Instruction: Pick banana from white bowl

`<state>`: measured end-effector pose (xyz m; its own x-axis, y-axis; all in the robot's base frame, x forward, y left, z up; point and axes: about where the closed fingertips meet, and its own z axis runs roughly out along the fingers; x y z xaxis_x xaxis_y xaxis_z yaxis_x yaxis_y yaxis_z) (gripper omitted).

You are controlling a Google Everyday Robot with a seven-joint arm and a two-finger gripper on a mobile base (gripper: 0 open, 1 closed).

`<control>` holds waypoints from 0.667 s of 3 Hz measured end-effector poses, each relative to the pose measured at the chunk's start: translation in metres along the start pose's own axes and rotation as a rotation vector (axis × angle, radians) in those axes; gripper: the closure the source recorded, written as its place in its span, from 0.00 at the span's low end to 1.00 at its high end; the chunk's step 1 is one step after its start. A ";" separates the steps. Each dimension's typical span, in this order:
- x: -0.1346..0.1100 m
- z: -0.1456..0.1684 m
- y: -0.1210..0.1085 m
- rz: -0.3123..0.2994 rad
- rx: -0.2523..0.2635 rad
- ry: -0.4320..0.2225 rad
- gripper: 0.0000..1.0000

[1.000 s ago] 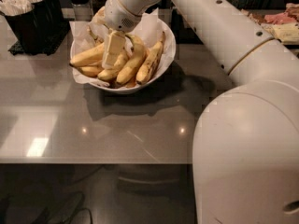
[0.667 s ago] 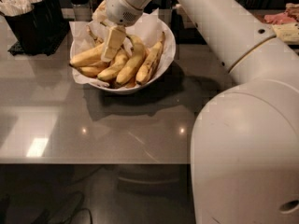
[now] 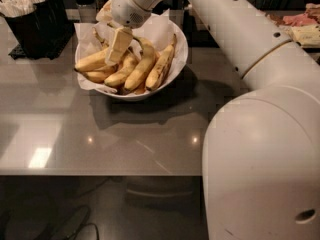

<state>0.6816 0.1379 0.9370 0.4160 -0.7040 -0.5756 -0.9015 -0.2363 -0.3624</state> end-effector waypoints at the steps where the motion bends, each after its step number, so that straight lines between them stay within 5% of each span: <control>1: -0.002 0.015 0.009 0.009 -0.036 -0.026 0.16; 2: -0.004 0.026 0.016 0.015 -0.057 -0.041 0.19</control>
Offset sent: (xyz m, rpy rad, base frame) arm -0.0199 0.0210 -0.0298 0.0244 0.0790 0.0439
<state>0.6688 0.1549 0.9144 0.4060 -0.6801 -0.6104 -0.9125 -0.2646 -0.3120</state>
